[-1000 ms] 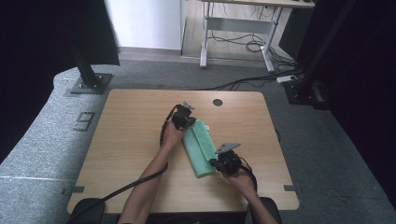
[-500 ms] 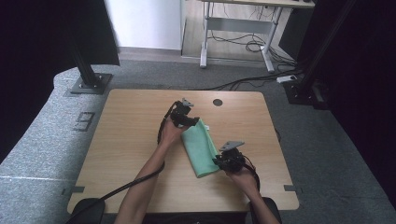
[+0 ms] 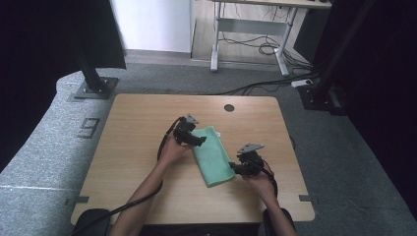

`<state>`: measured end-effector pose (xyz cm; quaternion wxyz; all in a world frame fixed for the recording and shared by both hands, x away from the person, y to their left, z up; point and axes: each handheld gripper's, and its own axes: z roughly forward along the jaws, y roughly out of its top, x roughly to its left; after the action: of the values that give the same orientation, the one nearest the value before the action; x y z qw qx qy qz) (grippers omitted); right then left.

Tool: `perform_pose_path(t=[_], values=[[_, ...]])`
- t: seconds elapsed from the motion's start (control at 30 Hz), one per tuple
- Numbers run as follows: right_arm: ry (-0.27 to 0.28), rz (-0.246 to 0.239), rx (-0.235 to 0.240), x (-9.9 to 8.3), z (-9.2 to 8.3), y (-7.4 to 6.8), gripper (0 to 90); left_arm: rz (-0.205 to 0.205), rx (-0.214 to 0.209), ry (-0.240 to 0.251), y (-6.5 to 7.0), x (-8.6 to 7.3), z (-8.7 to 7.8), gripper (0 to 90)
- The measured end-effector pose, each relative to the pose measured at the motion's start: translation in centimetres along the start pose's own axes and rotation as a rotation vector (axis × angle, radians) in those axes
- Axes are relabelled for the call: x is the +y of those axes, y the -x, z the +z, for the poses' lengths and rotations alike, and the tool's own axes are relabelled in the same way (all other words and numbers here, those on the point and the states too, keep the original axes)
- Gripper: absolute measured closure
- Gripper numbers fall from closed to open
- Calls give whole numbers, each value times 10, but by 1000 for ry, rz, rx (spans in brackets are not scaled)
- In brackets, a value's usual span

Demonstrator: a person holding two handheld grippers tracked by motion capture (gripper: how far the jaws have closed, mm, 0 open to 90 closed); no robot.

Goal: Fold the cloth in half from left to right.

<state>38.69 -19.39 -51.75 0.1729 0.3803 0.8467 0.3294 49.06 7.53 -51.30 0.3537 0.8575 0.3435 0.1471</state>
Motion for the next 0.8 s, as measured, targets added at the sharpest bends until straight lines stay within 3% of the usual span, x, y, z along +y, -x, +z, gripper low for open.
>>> perform_pose_path(t=[0.2, 0.43, 0.5, 0.6, 0.8], values=[[-47, 7, 5, -6, 12, 4, 456, 4, 14, -34, 4, -21, 2, 172], [-54, -23, 26, -5, 18, -6, 438, -15, 62, -62, -2, -36, 1, 164], [-54, -31, 36, -4, 20, -11, 439, -22, 64, -53, -3, -36, 0, 172], [-51, -43, 40, -3, 21, -15, 438, -27, 26, -22, 3, -35, -7, 173], [-48, -55, 51, -2, 22, -21, 432, 11, 24, -62, 16, -42, -6, 170]])
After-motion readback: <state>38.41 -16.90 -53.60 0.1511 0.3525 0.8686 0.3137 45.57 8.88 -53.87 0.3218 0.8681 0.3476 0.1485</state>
